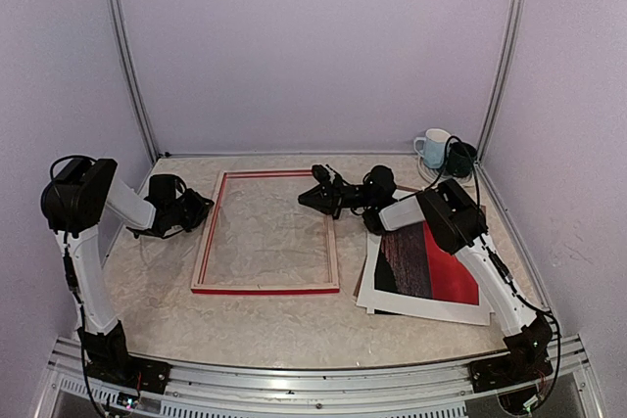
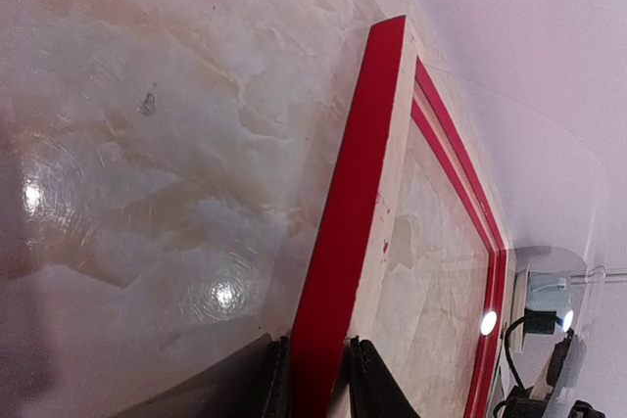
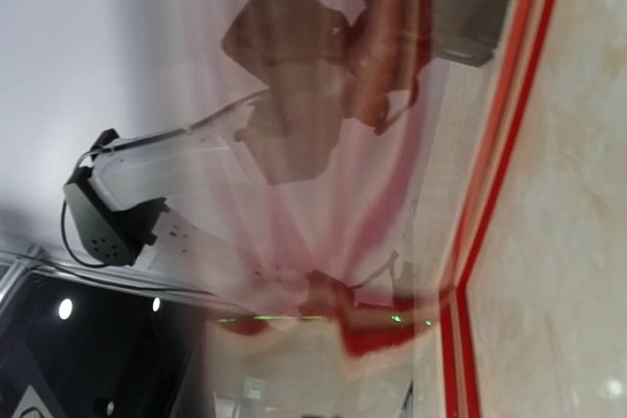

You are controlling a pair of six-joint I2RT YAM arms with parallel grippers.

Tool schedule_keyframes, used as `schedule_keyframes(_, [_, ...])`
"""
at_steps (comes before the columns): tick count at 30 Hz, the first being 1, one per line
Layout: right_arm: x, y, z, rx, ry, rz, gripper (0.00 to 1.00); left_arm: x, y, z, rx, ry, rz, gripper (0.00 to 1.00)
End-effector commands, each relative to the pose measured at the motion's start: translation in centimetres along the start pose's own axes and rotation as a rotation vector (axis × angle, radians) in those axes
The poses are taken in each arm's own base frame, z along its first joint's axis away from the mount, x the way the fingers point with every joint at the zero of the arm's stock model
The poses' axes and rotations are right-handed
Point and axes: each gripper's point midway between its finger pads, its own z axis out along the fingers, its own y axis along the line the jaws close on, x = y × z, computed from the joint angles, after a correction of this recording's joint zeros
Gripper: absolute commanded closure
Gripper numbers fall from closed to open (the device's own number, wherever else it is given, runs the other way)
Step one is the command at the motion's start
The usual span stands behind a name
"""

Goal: Put the photo into the frame
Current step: Place the glass panel on the frame body.

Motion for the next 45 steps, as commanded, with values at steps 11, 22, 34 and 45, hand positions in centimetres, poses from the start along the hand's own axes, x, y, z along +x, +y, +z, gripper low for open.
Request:
schedule_keyframes(11, [0.3,3.0,2.2,-0.035,0.023,-0.045,1.0,2.7,1.8,-0.3,-0.055,0.084,-0.027,0.79])
schedule_keyframes(22, [0.8,2.2,2.9,-0.006,0.027,-0.034,0.95,2.6,1.7,-0.3,-0.056,0.08,-0.029,0.79])
schedule_keyframes(34, [1.6,0.8,2.0,0.064,0.037,-0.031,0.81,2.6,1.6,-0.4,-0.056,0.078,-0.031,0.79])
schedule_keyframes(45, [1.1,0.6,1.3,0.121,0.03,-0.04,0.72,2.7,1.9,-0.4,-0.062,0.08,-0.034,0.79])
